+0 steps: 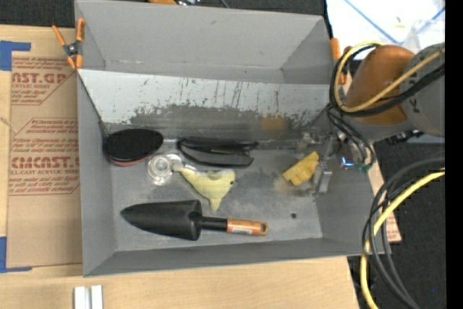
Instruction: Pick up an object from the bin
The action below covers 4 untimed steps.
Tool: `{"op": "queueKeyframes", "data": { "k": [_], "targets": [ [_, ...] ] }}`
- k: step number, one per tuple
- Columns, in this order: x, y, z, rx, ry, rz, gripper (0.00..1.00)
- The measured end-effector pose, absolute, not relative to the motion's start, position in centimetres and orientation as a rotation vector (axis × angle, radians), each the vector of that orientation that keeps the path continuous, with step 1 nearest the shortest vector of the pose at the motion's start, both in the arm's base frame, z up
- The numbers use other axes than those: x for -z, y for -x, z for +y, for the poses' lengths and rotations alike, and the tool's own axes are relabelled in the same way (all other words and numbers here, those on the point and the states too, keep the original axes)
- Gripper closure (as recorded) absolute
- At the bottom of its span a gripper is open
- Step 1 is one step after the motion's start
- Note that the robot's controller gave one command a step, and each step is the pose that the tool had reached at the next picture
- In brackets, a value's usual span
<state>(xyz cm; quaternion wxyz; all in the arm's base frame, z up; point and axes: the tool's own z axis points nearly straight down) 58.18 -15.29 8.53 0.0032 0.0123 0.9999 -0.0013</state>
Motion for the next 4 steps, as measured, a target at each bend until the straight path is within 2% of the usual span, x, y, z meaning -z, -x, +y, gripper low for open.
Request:
{"op": "queueKeyframes", "data": {
  "k": [1,2,3,4],
  "targets": [
    [-16.0,-58.2,-15.3,0.007,-0.093,3.114,0.00],
    [-6.3,-58.3,-15.3,0.006,-0.046,3.133,0.00],
    [-7.0,-58.3,-15.4,0.013,-0.032,3.109,0.00],
    [-6.8,-58.6,-15.3,0.009,-0.044,3.120,1.00]
  ]
}}
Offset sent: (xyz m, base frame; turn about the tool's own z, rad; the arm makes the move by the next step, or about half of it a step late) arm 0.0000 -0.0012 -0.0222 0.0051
